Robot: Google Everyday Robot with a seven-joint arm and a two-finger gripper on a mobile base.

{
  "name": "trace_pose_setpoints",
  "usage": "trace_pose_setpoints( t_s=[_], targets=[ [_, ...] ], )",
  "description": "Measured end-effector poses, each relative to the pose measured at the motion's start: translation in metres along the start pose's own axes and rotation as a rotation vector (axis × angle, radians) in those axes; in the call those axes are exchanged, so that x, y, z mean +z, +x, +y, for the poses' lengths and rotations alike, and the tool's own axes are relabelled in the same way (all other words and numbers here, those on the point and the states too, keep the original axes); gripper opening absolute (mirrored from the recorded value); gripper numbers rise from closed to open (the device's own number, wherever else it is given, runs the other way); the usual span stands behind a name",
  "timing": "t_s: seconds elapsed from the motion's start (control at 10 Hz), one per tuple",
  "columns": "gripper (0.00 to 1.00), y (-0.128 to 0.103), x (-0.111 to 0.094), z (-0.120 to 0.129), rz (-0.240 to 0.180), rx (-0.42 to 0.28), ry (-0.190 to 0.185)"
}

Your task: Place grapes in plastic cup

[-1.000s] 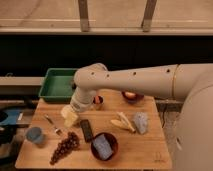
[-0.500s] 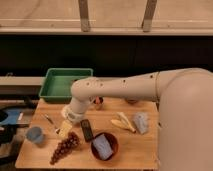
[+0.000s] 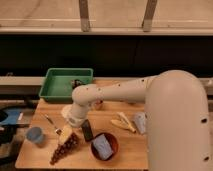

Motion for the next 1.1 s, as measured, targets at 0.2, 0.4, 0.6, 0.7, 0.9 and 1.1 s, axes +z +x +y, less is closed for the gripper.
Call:
trace_pose_setpoints(
  t_s=[0.2, 0.4, 0.6, 0.7, 0.9, 1.1],
  targets=[
    [0.77, 0.005, 0.013, 0.003, 0.033, 0.015, -0.033],
    [0.77, 0.006, 0.014, 0.004, 0.039, 0.015, -0.036],
    [0.77, 0.006, 0.013, 0.004, 0.038, 0.016, -0.035],
    [0.77, 0.005, 0.013, 0.004, 0.04, 0.013, -0.032],
    [0.77, -0.004, 0.021, 0.006, 0.06, 0.019, -0.028],
    [0.77, -0.007, 0.037, 0.005, 0.082, 0.032, -0.039]
  ],
)
